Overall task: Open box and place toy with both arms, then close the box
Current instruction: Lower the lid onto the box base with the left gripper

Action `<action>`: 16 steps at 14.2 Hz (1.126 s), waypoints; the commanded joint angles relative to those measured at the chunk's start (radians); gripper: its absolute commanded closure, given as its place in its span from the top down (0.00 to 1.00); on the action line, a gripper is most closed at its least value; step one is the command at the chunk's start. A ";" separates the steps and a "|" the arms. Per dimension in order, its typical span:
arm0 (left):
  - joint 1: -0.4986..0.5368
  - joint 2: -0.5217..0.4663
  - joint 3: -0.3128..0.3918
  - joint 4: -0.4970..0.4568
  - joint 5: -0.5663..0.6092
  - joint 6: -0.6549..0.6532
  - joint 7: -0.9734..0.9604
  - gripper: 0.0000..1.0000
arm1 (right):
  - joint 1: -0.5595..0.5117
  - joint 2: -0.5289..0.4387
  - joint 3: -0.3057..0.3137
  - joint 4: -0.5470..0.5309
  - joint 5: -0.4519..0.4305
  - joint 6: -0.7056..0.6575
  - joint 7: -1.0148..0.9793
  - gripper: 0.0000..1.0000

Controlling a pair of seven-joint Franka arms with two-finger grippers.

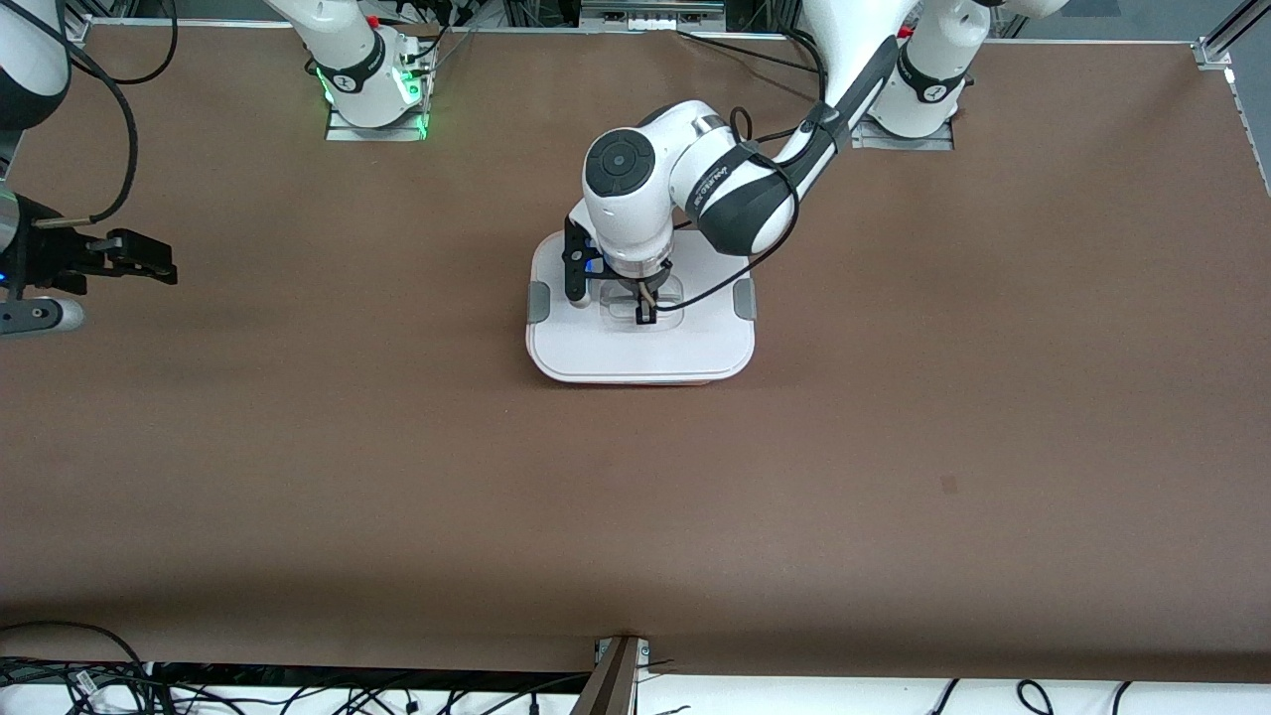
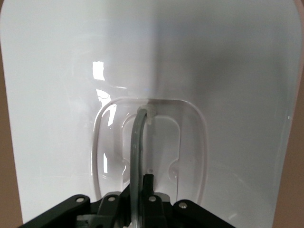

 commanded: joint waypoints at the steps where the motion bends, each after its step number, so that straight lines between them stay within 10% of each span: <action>1: -0.003 -0.016 -0.021 -0.039 0.046 0.014 -0.031 0.00 | 0.004 -0.070 -0.025 -0.085 0.022 0.065 -0.006 1.00; 10: 0.004 -0.022 -0.050 -0.061 0.090 0.002 -0.020 0.00 | 0.002 -0.098 -0.027 -0.098 0.025 0.012 0.031 1.00; 11: 0.001 -0.034 -0.052 -0.061 0.090 -0.007 -0.034 0.72 | 0.002 -0.100 -0.025 -0.098 0.023 0.000 0.063 1.00; 12: -0.002 -0.050 -0.059 -0.050 0.089 -0.053 -0.086 1.00 | 0.002 -0.094 -0.022 -0.090 0.023 -0.016 0.078 1.00; 16: 0.034 -0.136 -0.090 0.023 0.069 -0.210 -0.171 1.00 | 0.008 -0.097 -0.024 -0.089 0.023 -0.039 0.074 1.00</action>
